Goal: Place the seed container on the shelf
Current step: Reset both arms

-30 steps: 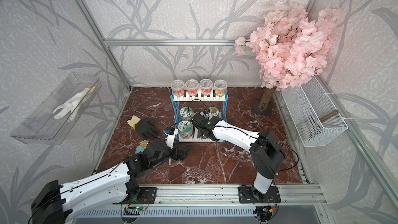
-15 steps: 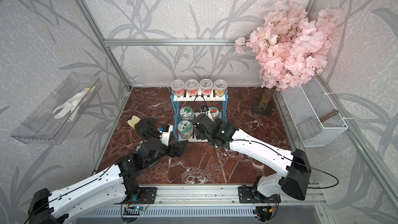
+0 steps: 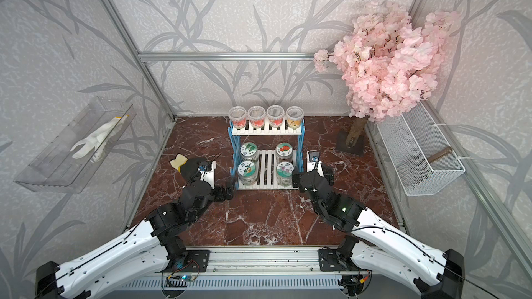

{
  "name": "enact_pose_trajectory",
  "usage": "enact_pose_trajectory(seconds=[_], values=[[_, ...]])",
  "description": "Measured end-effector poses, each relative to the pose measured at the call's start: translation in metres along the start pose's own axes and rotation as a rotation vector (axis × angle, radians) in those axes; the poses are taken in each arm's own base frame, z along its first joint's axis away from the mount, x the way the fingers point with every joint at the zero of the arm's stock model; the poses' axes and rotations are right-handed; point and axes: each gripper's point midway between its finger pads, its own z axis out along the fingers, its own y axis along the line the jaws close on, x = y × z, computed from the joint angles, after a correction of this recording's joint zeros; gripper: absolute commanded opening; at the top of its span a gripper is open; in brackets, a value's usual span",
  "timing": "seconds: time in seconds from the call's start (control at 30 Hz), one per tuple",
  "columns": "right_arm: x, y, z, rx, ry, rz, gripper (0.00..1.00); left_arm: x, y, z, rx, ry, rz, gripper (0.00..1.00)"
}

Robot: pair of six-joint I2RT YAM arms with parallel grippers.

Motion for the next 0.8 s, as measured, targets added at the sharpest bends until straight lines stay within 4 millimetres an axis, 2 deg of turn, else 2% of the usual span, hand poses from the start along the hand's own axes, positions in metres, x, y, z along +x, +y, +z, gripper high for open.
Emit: enact_pose_trajectory(seconds=[0.2,0.33,0.53,0.7,0.8], values=[[0.016,-0.057,0.018,0.136,0.05,0.124,0.99,-0.002,0.032,0.01,-0.124,0.017,-0.035,1.0],[0.032,-0.083,0.027,0.179,0.092,0.227,0.99,-0.005,0.049,0.014,-0.182,0.012,-0.078,1.0],[0.071,-0.1,0.048,0.226,0.21,0.22,0.99,-0.012,0.081,0.02,-0.285,-0.035,-0.17,1.0],[0.076,-0.117,0.072,0.31,0.186,0.165,0.99,-0.014,0.12,0.031,-0.457,-0.093,-0.204,1.0],[0.082,-0.126,0.089,0.348,0.188,0.099,0.99,-0.006,0.146,0.037,-0.569,-0.135,-0.192,1.0]])
